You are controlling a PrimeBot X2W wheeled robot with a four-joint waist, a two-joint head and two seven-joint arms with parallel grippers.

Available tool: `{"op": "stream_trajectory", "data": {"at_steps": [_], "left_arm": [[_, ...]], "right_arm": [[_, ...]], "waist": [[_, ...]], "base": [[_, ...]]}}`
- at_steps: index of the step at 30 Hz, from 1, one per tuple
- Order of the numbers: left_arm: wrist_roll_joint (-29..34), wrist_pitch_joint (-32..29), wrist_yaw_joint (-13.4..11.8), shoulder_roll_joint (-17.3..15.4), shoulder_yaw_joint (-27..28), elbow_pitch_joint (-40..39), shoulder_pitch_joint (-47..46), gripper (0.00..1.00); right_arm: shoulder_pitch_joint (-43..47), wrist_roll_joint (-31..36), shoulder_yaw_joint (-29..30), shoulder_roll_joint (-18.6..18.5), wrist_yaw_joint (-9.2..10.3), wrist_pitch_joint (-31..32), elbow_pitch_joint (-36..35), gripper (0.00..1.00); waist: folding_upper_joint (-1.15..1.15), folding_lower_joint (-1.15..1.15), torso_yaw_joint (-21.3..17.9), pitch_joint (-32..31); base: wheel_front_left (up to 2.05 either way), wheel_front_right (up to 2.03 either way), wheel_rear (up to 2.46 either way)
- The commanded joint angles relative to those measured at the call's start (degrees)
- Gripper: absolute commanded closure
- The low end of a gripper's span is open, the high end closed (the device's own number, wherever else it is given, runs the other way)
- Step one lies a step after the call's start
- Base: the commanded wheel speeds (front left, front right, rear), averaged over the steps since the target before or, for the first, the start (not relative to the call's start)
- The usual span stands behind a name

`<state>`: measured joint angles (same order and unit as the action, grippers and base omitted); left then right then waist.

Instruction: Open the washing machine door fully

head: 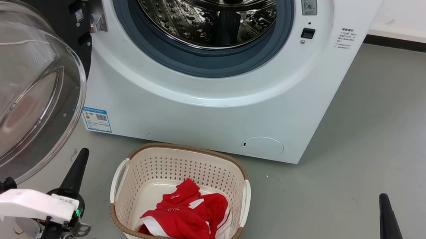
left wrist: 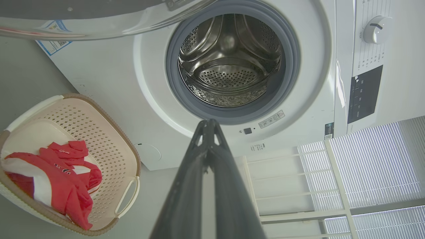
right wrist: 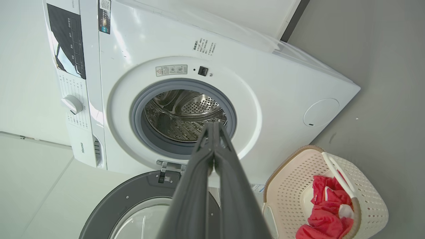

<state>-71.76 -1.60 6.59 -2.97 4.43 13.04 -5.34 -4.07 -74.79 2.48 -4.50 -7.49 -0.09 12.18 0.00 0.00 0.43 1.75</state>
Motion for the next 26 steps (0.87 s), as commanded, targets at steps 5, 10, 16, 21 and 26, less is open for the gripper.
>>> {"op": "stream_trajectory", "data": {"at_steps": [5, 10, 16, 21, 26], "left_arm": [[-4.2, -1.1, 0.4, 0.0, 0.6, 0.0, -1.1, 1.0], [-6.7, -1.7, 0.5, 0.0, 0.9, 0.2, -1.1, 1.0], [-9.7, -2.4, 0.6, 0.0, 1.1, 0.4, -1.1, 1.0], [-12.0, -3.0, 0.7, 0.1, 1.3, 0.6, -1.1, 1.0], [-14.3, -3.6, 0.8, 0.1, 1.6, 0.7, -1.1, 1.0]], "right_arm": [[-1.3, -4.1, 0.4, -0.2, -0.01, 1.0, 0.2, 1.0], [-1.4, -6.4, 0.7, -0.2, -0.01, 1.6, 0.4, 1.0], [-1.7, -9.2, 1.0, -0.1, 0.0, 2.3, 0.7, 1.0], [-1.9, -11.4, 1.2, -0.1, -0.01, 3.0, 1.0, 1.0], [-2.0, -13.4, 1.5, 0.0, 0.0, 3.5, 1.2, 1.0]], "waist": [[0.0, 0.0, -0.1, -0.2], [0.0, 0.0, -0.1, -0.4], [0.0, 0.0, -0.2, -0.6], [0.0, 0.0, -0.2, -0.8], [0.0, 0.0, -0.3, -1.0]], "base": [[0.0, 0.0, 0.0], [0.0, 0.0, 0.0], [0.0, 0.0, 0.0], [0.0, 0.0, 0.0], [0.0, 0.0, 0.0]]}}
